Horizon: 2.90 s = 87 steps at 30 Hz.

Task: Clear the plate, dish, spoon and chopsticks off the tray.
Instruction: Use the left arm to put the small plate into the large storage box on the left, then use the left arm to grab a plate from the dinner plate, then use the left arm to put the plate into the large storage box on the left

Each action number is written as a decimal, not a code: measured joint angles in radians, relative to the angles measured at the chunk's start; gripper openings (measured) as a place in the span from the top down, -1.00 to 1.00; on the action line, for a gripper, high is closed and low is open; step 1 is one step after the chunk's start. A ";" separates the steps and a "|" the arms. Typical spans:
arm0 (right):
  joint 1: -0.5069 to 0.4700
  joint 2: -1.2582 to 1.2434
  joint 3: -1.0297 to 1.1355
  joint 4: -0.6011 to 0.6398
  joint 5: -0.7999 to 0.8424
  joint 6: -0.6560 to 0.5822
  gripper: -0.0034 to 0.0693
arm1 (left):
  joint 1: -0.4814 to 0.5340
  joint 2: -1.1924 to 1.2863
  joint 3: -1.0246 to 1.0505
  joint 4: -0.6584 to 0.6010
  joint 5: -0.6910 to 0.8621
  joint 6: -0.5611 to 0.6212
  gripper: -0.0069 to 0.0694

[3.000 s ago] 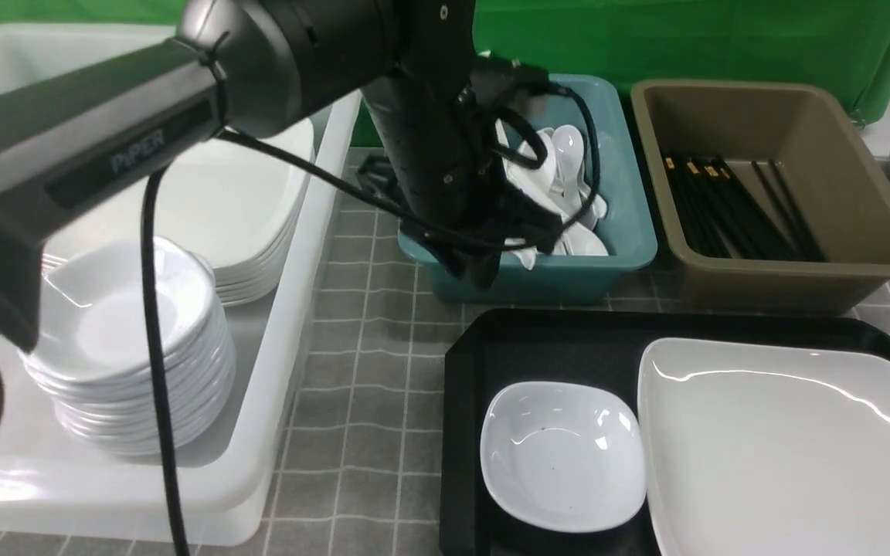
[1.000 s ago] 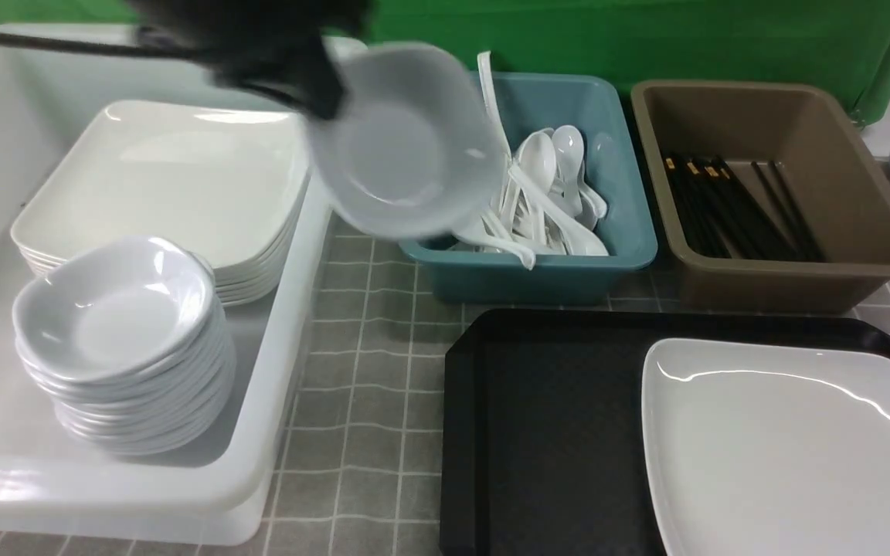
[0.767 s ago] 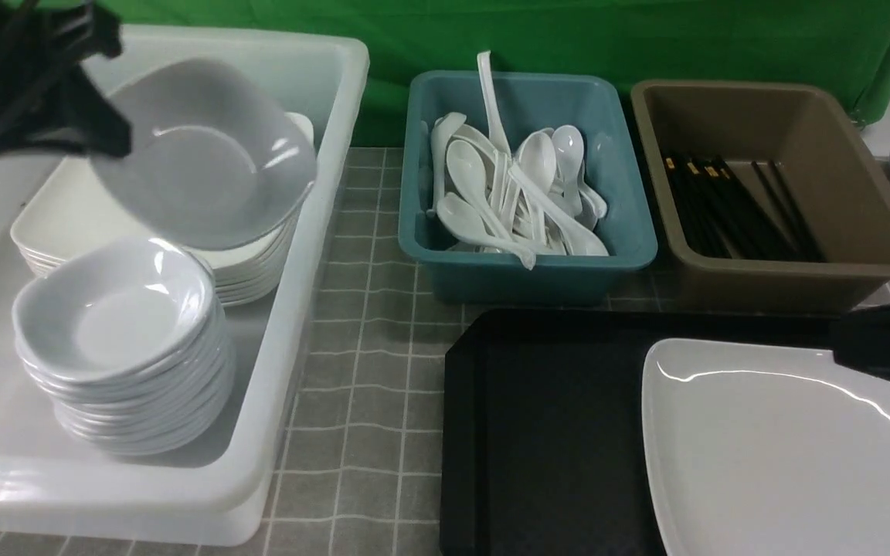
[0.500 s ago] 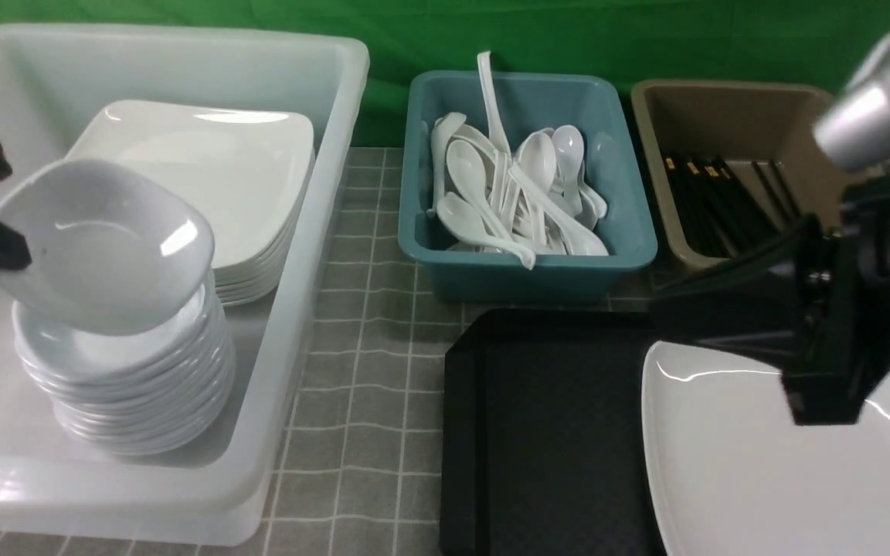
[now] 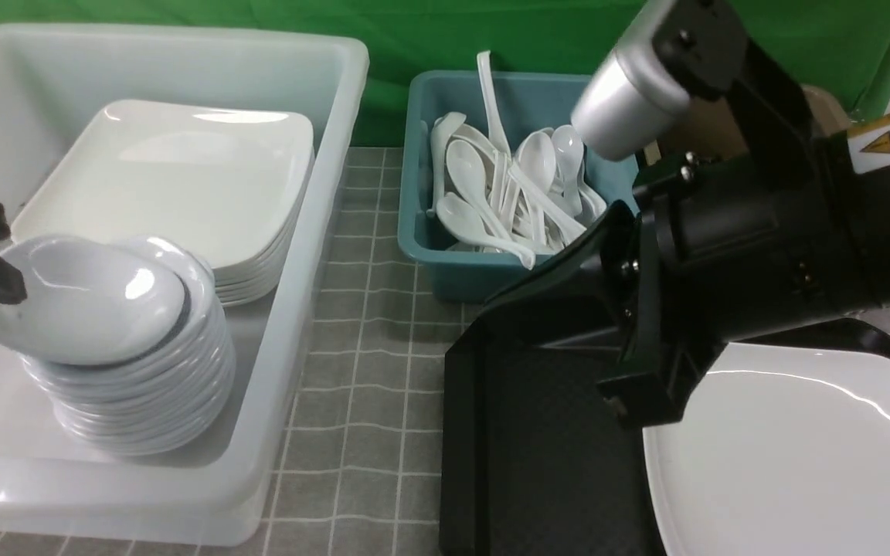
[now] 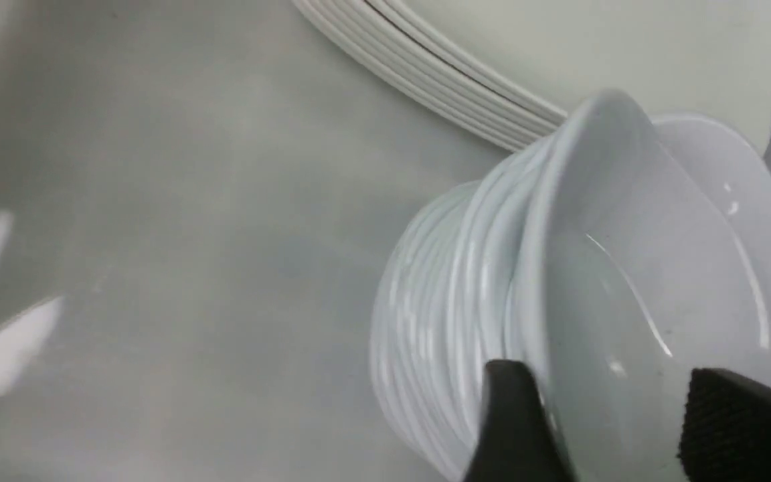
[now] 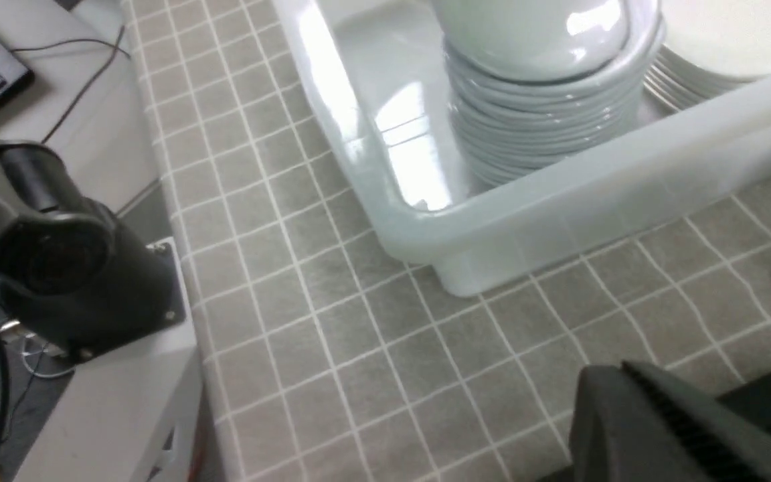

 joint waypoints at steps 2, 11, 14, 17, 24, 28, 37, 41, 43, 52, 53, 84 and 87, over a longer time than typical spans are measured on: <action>0.000 0.000 0.000 -0.071 -0.002 0.065 0.83 | 0.000 -0.006 -0.034 0.064 0.029 -0.048 -0.34; -0.069 -0.068 0.000 -0.540 0.104 0.369 0.82 | -0.119 -0.073 -0.200 -0.015 0.100 0.018 0.03; -0.167 -0.079 0.002 -0.625 0.231 0.418 0.83 | -0.357 -0.062 -0.212 -0.034 0.098 0.021 0.63; -0.262 -0.079 0.034 -0.645 0.280 0.439 0.84 | -0.558 -0.020 -0.214 0.002 0.069 -0.055 0.77; -0.448 -0.086 0.195 -0.650 0.291 0.516 0.84 | -0.946 0.275 -0.306 0.119 -0.029 -0.190 0.82; -0.461 -0.133 0.267 -0.632 0.298 0.531 0.84 | -1.046 0.504 -0.471 0.135 -0.016 -0.188 0.77; -0.461 -0.309 0.285 -0.518 0.301 0.486 0.83 | -1.112 0.880 -0.830 0.153 0.031 -0.131 0.02; -0.461 -0.361 0.290 -0.502 0.311 0.483 0.82 | -1.112 0.977 -0.918 0.153 -0.007 -0.140 -0.28; -0.461 -0.374 0.290 -0.500 0.311 0.483 0.81 | -1.112 1.004 -0.937 0.153 -0.035 -0.139 -0.36; -0.461 -0.390 0.290 -0.474 0.308 0.483 0.81 | -1.112 1.102 -0.954 0.138 -0.215 -0.118 -0.43; -0.461 -0.390 0.290 -0.474 0.308 0.483 0.81 | -1.112 1.109 -0.955 0.137 -0.221 -0.118 -0.43; -0.461 -0.397 0.198 -0.408 0.328 0.434 0.78 | -1.104 0.936 -0.965 0.035 0.075 -0.118 0.66; -0.461 -0.398 0.160 -0.382 0.339 0.433 0.78 | -1.104 0.886 -0.965 0.070 0.118 -0.113 0.73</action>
